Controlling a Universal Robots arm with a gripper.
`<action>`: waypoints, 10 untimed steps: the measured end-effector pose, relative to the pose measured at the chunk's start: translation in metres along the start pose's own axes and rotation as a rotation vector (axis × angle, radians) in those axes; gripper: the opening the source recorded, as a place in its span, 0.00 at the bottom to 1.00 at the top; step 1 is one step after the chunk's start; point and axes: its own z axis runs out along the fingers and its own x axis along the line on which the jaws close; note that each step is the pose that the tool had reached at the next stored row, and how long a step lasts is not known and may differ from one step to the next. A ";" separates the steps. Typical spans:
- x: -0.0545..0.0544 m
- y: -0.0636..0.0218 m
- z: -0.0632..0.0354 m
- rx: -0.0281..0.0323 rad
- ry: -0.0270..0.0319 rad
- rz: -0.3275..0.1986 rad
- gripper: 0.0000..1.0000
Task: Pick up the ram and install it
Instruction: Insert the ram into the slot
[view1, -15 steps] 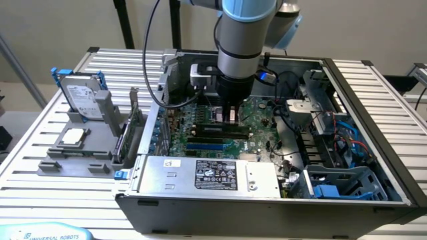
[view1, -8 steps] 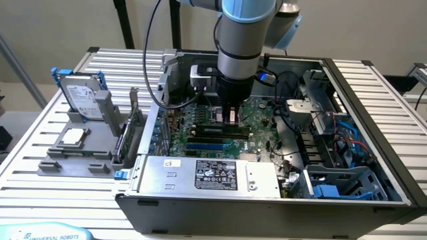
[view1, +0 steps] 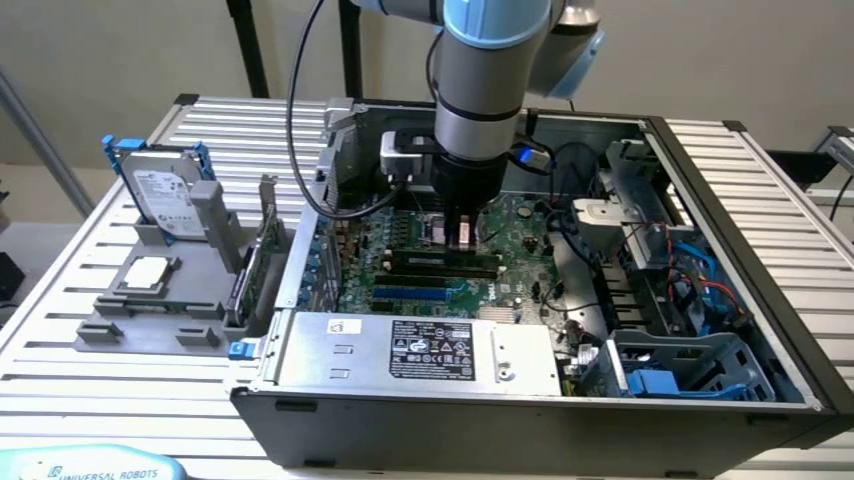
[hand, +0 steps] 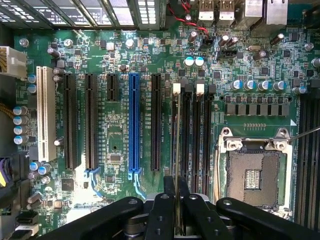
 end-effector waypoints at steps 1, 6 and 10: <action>0.000 0.0002 0.0001 0.0000 0.0000 0.000 0.13; 0.000 0.0005 0.0011 0.0002 0.0000 0.000 0.13; 0.000 0.0006 0.0017 0.0001 0.0001 0.000 0.13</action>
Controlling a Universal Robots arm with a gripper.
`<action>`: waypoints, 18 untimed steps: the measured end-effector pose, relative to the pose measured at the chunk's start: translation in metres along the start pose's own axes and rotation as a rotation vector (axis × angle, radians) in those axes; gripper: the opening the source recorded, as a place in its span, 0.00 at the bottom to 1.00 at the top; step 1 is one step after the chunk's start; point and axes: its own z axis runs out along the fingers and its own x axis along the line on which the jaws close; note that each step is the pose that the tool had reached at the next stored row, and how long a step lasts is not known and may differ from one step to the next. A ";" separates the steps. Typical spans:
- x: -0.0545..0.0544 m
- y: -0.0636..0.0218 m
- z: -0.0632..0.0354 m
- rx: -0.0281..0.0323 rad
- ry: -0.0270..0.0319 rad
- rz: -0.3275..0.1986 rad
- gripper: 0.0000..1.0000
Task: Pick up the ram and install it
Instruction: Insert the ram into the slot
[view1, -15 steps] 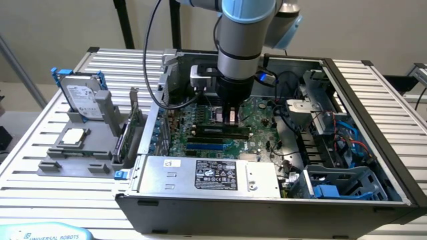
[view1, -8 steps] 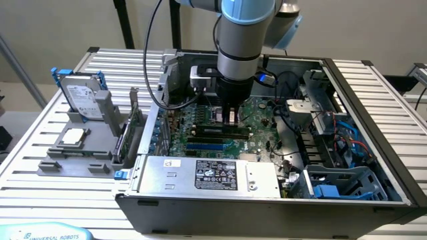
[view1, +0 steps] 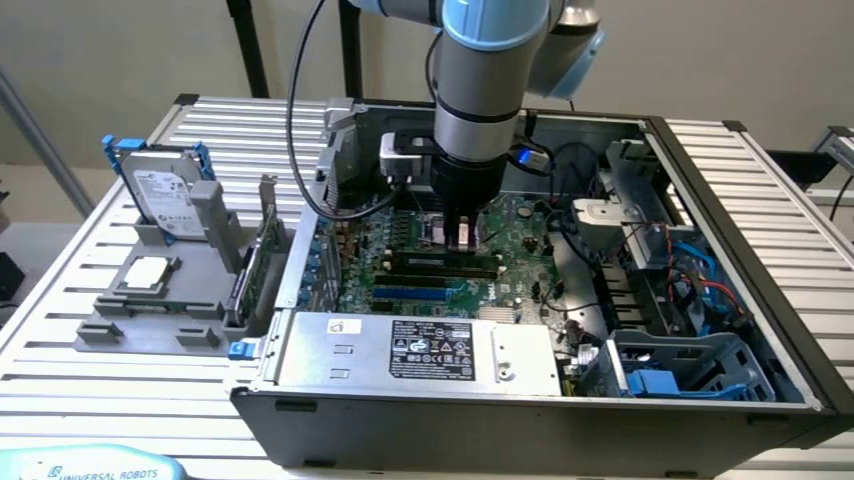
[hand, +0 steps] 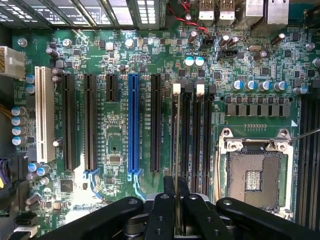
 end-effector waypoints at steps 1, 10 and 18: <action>0.000 0.0000 0.0002 0.0000 0.0000 0.000 0.13; -0.002 0.0000 0.0009 0.0001 -0.0002 0.000 0.13; -0.003 0.0000 0.0025 0.0001 0.0004 0.000 0.13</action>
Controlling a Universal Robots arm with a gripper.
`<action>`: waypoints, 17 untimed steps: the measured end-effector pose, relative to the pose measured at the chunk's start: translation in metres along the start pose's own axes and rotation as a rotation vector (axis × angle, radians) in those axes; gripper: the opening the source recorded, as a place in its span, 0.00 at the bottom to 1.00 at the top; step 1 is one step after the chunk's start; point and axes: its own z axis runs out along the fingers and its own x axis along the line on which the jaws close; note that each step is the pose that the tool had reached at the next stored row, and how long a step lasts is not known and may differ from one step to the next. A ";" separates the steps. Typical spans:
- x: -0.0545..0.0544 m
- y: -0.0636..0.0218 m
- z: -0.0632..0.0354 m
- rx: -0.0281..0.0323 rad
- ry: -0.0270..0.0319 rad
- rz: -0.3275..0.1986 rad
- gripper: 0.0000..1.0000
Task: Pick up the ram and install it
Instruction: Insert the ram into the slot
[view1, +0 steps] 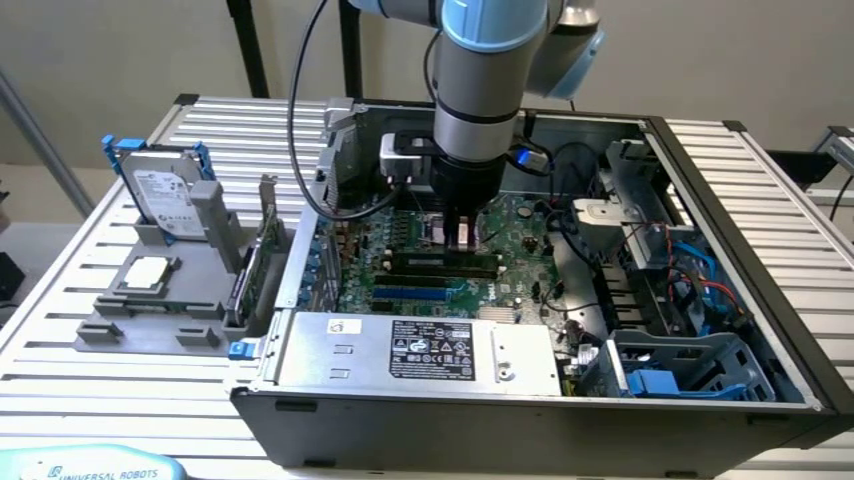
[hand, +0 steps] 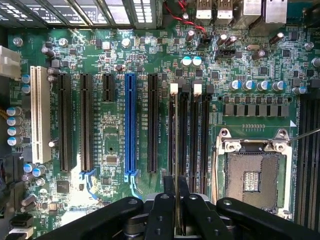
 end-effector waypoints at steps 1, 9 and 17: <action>0.000 0.0000 0.0003 0.0000 0.0001 0.000 0.13; 0.000 0.0000 0.0006 0.0001 0.0000 0.000 0.22; 0.000 0.0001 -0.0136 0.0001 -0.0002 0.000 0.22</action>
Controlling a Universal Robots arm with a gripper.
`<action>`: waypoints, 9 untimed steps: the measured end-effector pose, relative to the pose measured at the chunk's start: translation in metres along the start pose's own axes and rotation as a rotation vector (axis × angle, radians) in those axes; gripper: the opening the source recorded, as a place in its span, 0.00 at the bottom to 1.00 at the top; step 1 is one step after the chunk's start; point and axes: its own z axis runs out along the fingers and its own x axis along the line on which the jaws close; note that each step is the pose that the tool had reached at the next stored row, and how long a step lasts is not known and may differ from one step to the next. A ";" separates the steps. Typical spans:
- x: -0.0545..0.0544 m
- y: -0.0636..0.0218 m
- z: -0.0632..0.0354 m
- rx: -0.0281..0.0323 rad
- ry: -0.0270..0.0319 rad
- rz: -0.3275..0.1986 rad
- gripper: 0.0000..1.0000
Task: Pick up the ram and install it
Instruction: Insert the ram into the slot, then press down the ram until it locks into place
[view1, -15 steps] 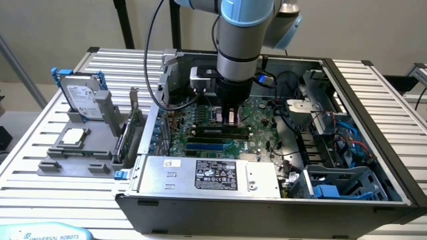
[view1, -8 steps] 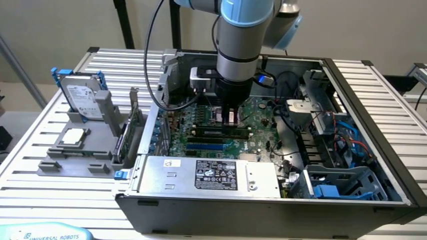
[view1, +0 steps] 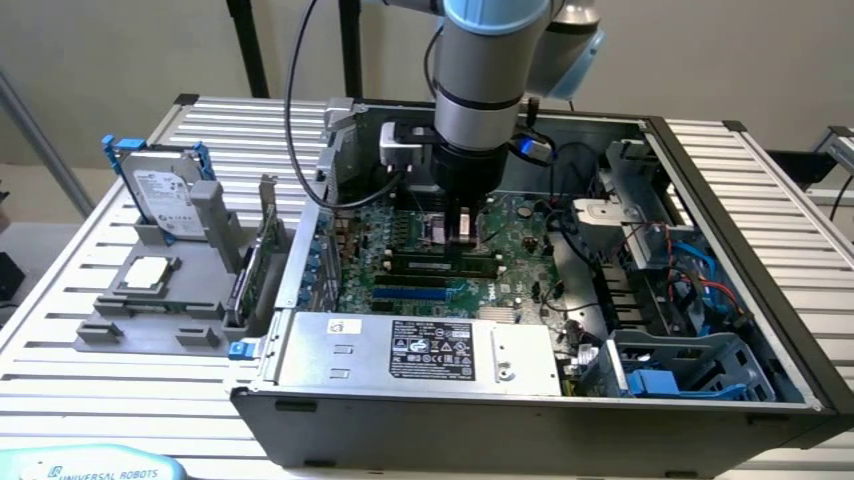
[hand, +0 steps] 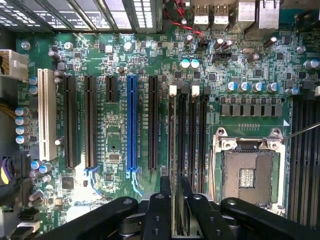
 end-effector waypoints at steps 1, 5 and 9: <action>0.000 0.0000 -0.0012 0.0000 -0.0002 0.000 0.19; 0.000 0.0001 -0.0042 0.0000 -0.0013 0.000 0.11; 0.000 0.0001 -0.0043 -0.0001 -0.0026 0.000 0.11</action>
